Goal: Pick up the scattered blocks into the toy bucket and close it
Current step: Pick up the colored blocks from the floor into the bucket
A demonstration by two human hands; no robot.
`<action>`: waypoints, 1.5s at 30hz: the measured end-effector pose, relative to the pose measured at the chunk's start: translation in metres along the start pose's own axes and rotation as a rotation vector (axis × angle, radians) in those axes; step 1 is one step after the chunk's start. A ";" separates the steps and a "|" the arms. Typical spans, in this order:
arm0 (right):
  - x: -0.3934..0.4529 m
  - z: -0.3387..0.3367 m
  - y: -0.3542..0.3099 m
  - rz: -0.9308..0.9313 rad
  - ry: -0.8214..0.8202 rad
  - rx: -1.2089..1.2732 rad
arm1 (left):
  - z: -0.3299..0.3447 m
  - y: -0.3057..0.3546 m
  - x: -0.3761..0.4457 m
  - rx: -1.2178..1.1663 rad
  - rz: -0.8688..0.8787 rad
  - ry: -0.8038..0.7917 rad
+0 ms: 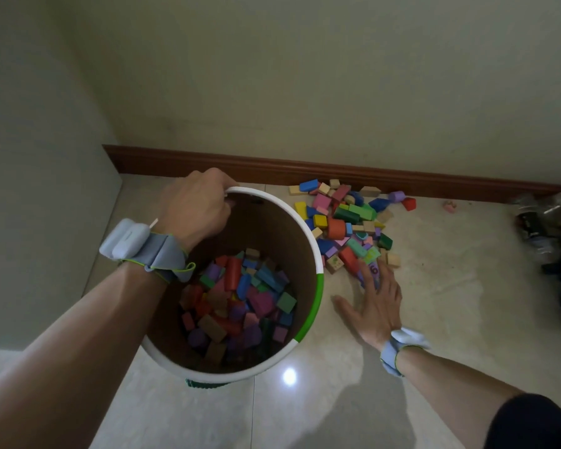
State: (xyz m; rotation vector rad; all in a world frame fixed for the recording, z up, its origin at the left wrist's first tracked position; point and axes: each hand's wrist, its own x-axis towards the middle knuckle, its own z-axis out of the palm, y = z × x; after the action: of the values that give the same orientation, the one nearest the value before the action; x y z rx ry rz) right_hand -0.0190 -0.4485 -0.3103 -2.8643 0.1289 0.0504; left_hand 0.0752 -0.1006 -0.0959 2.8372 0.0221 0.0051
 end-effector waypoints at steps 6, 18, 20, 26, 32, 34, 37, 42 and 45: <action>0.046 0.010 -0.033 0.121 0.054 0.005 | 0.000 0.005 0.002 0.025 0.018 -0.003; 0.072 0.020 -0.020 0.030 0.101 -0.197 | -0.001 0.008 0.004 0.003 0.028 -0.023; 0.075 0.021 -0.021 0.039 0.083 -0.200 | -0.001 0.008 0.003 0.001 0.033 -0.019; 0.074 0.021 -0.027 0.075 0.144 -0.215 | -0.003 0.007 0.001 -0.032 0.050 -0.009; 0.074 0.018 -0.030 0.142 0.147 -0.207 | -0.002 0.008 0.001 -0.052 0.058 0.011; 0.075 0.018 -0.033 0.171 0.122 -0.207 | -0.002 0.008 0.001 -0.061 0.061 0.019; 0.077 0.015 -0.038 0.199 0.047 -0.201 | -0.001 0.007 0.001 -0.060 0.073 0.021; 0.090 0.005 -0.046 0.246 -0.063 -0.221 | 0.000 0.006 0.000 -0.074 0.072 0.031; 0.092 0.004 -0.050 0.252 -0.104 -0.223 | 0.000 0.006 0.000 -0.090 0.069 0.011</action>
State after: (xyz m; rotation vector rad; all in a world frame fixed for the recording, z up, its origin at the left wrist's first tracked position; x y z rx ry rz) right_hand 0.0775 -0.4074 -0.3046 -3.0403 0.4917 0.2792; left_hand 0.0757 -0.1063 -0.0939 2.7461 -0.0713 0.0351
